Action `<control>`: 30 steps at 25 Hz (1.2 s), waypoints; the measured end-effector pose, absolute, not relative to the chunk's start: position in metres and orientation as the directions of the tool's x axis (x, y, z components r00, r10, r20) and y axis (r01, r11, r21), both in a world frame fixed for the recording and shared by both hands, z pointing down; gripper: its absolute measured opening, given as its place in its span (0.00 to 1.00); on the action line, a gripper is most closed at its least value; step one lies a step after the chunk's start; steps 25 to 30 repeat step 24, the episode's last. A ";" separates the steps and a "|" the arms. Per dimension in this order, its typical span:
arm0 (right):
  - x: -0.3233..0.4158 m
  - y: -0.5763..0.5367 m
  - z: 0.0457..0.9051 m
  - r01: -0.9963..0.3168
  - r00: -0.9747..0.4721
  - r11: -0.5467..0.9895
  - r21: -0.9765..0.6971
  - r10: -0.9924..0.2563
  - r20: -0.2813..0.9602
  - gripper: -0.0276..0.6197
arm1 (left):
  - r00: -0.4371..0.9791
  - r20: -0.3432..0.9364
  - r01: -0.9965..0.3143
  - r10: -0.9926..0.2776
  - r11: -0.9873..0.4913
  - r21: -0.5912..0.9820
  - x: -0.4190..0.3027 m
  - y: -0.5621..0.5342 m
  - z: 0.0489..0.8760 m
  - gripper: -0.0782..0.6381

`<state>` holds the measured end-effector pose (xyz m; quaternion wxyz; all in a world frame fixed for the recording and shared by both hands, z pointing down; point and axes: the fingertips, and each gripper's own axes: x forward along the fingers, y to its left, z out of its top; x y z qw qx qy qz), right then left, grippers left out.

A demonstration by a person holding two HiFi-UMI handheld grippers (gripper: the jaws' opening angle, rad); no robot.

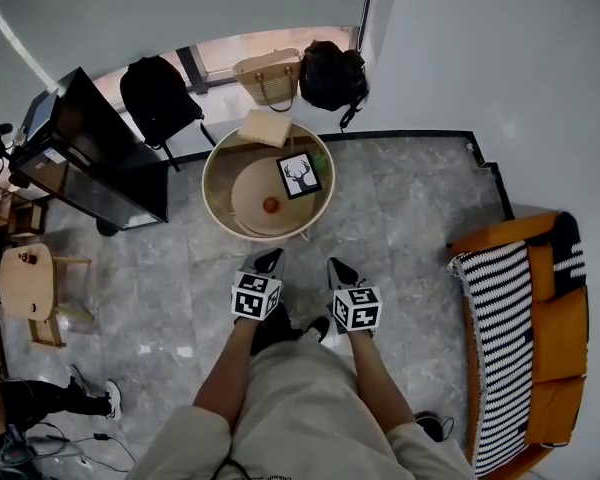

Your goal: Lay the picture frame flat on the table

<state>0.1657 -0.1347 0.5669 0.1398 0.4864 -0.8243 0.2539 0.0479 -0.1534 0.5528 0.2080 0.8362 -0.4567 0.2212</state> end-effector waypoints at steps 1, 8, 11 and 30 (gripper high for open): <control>0.166 -0.135 0.566 -0.874 -0.486 0.400 -0.276 -0.730 0.480 0.09 | 0.486 0.556 -0.855 -0.674 -0.499 0.142 0.048 -0.153 0.552 0.14; 0.173 -0.127 0.562 -0.876 -0.482 0.409 -0.254 -0.740 0.470 0.09 | 0.498 0.535 -0.853 -0.683 -0.498 0.158 0.055 -0.148 0.552 0.14; 0.170 -0.124 0.562 -0.870 -0.492 0.417 -0.261 -0.742 0.456 0.09 | 0.503 0.533 -0.850 -0.680 -0.502 0.162 0.056 -0.146 0.552 0.14; 0.155 -0.122 0.557 -0.868 -0.496 0.417 -0.270 -0.751 0.436 0.09 | 0.491 0.538 -0.857 -0.685 -0.490 0.158 0.038 -0.144 0.552 0.14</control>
